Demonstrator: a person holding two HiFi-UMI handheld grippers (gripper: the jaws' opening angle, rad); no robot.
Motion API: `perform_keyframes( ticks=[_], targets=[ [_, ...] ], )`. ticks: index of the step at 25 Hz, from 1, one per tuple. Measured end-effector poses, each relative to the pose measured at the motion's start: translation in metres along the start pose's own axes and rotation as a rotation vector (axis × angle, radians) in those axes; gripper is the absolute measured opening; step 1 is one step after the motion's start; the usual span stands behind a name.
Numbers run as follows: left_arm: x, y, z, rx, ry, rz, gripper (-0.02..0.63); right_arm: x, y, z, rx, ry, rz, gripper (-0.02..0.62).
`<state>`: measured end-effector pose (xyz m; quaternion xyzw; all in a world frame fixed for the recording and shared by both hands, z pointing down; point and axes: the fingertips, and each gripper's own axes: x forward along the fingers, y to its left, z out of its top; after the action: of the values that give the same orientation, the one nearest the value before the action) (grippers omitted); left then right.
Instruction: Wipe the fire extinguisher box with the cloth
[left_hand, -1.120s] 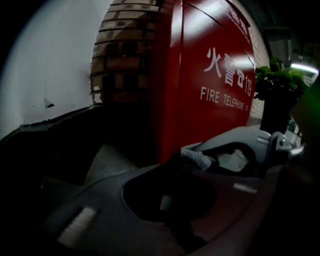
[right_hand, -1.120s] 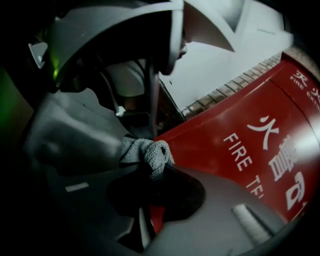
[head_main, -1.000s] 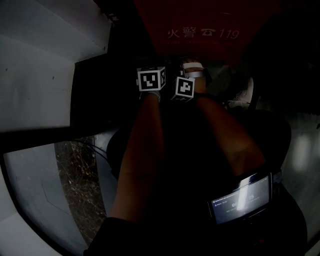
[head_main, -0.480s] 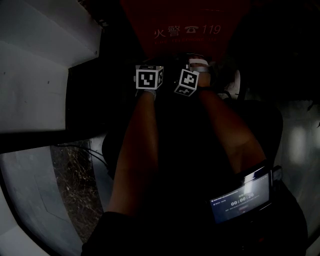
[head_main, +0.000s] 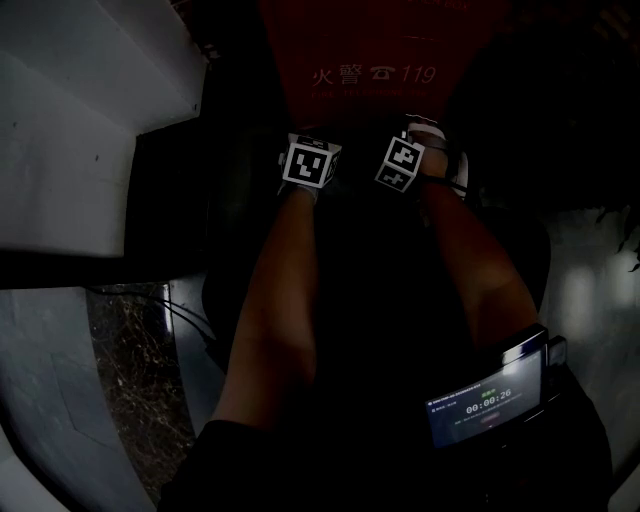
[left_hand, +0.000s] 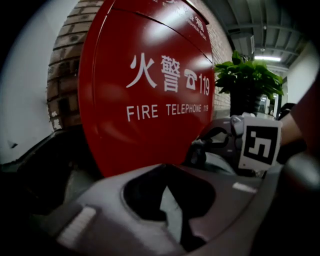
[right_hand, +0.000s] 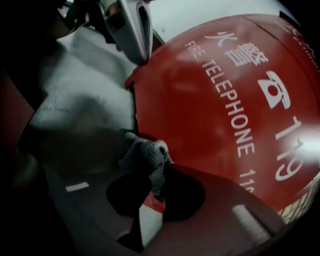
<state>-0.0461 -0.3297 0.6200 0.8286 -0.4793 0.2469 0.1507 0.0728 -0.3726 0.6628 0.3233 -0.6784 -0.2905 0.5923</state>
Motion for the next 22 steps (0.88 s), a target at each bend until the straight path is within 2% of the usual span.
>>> perform_keyframes(
  ticks=[7, 14, 17, 19, 22],
  targets=[
    [0.0, 0.004, 0.006, -0.02, -0.017, 0.001, 0.003, 0.002, -0.006, -0.039, -0.115, 0.106, 0.038, 0.041],
    [-0.004, 0.004, 0.007, -0.02, -0.017, 0.003, 0.003, -0.005, -0.023, -0.076, -0.054, 0.167, 0.038, 0.041],
    [-0.006, 0.002, 0.011, -0.004, -0.029, -0.002, 0.003, -0.014, -0.029, -0.071, -0.024, 0.137, 0.035, 0.043],
    [-0.014, -0.005, 0.013, 0.012, -0.039, -0.007, 0.003, -0.028, -0.025, -0.058, -0.005, 0.082, 0.057, 0.043],
    [-0.036, -0.014, 0.04, 0.052, -0.133, -0.005, 0.003, -0.054, -0.031, -0.03, 0.027, -0.03, 0.043, 0.043]
  ],
)
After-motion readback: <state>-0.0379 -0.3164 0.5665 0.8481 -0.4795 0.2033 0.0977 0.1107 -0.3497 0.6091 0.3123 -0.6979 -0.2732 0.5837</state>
